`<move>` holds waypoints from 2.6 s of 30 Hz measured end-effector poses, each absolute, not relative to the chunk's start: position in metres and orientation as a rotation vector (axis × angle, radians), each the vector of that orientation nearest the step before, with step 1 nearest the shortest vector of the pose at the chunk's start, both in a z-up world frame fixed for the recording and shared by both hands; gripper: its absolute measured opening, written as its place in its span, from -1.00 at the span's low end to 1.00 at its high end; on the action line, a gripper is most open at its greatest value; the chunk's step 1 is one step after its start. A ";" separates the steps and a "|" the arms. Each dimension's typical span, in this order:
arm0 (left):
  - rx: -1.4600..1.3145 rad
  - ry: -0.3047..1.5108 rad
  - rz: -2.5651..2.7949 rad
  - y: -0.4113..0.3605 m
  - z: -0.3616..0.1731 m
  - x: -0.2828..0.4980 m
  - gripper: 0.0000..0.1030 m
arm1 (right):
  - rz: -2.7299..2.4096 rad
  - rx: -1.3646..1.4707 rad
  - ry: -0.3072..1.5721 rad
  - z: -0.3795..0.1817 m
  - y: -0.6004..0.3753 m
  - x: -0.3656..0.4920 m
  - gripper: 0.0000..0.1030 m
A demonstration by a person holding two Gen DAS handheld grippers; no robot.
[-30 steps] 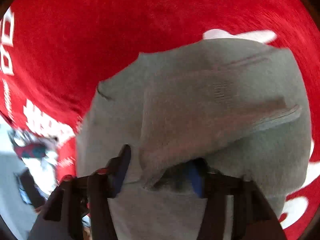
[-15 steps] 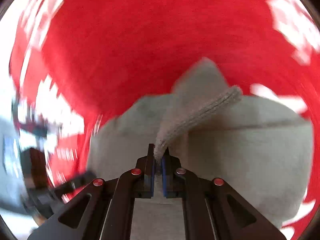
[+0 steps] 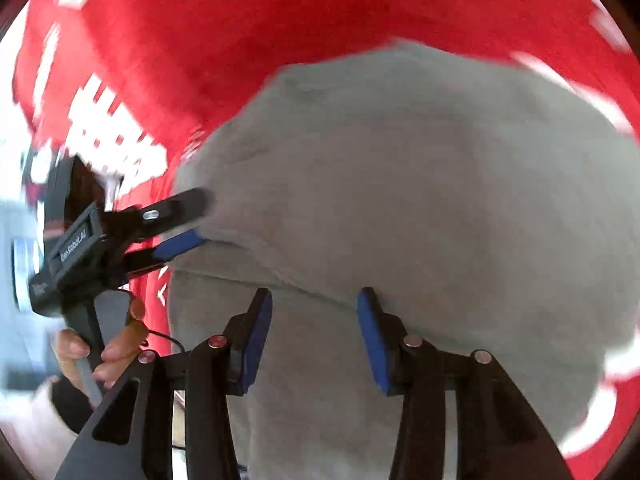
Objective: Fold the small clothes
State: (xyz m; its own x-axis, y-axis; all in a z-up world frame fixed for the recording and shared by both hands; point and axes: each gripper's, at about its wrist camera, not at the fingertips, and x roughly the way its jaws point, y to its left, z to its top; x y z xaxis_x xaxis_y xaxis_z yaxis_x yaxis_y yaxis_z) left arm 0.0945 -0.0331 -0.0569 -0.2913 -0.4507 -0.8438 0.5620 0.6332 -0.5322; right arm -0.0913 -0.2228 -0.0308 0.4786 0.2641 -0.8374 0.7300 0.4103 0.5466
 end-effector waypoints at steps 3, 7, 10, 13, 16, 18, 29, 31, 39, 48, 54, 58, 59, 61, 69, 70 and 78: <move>0.124 1.587 -0.986 -0.039 -0.058 0.089 0.48 | -0.535 1.364 0.983 -0.042 -0.242 -0.157 -0.06; 0.204 1.598 -0.983 -0.047 -0.062 0.083 -0.84 | -0.670 1.567 0.816 -0.058 -0.262 -0.215 -0.06; 0.189 1.543 -1.009 -0.042 -0.046 0.080 -0.84 | -0.717 1.531 0.772 -0.052 -0.274 -0.226 -0.88; 0.183 1.487 -1.037 -0.031 -0.027 0.078 -0.84 | -0.681 1.465 0.789 -0.046 -0.274 -0.218 -0.88; 0.231 1.488 -1.026 -0.024 -0.032 0.074 -0.84 | -0.668 1.404 0.863 -0.051 -0.269 -0.214 -0.88; 0.278 1.496 -1.002 -0.019 -0.043 0.071 -0.84 | -0.665 1.390 0.897 -0.057 -0.268 -0.214 -0.88; 0.366 1.435 -0.829 0.015 -0.024 0.094 -0.59 | -0.588 1.295 1.020 -0.037 -0.258 -0.218 -0.49; 0.370 1.407 -0.839 0.013 -0.014 0.096 -0.59 | -0.599 1.237 0.968 -0.018 -0.259 -0.226 -0.43; 0.461 1.352 -0.876 -0.030 -0.021 0.080 -0.59 | -0.741 1.422 0.788 -0.059 -0.332 -0.247 -0.18; 0.504 1.359 -0.829 -0.026 -0.043 0.070 -0.59 | -0.694 1.076 1.041 -0.039 -0.334 -0.204 -0.85; 0.512 1.356 -0.815 -0.023 -0.046 0.069 -0.39 | -0.763 0.986 1.123 -0.053 -0.326 -0.209 -0.75; 0.544 1.343 -0.809 -0.017 -0.041 0.067 -0.39 | -0.827 1.038 1.095 -0.039 -0.319 -0.227 -0.63; 0.556 1.337 -0.807 -0.016 -0.039 0.066 -0.39 | -0.839 1.040 1.084 -0.035 -0.316 -0.230 -0.63; 0.565 1.328 -0.810 -0.011 -0.033 0.065 -0.39 | -0.853 1.029 1.059 -0.020 -0.306 -0.236 -0.63; 0.600 1.316 -0.826 -0.002 -0.015 0.048 -0.39 | -0.741 0.960 1.065 -0.013 -0.264 -0.196 -0.63; 0.606 1.315 -0.829 -0.002 -0.015 0.048 -0.39 | -0.728 0.961 1.099 -0.024 -0.261 -0.191 -0.63; 0.688 1.286 -0.820 -0.001 -0.014 0.033 -0.38 | -0.757 1.063 1.102 -0.034 -0.257 -0.214 -0.61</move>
State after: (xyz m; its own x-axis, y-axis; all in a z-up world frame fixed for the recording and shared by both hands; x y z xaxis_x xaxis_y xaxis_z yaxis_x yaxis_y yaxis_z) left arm 0.0334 -0.0010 -0.0139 0.0842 -0.1390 -0.9867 0.8356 0.5493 -0.0061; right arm -0.2138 -0.2566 -0.0335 0.3033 0.0175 -0.9527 0.8957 0.3361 0.2913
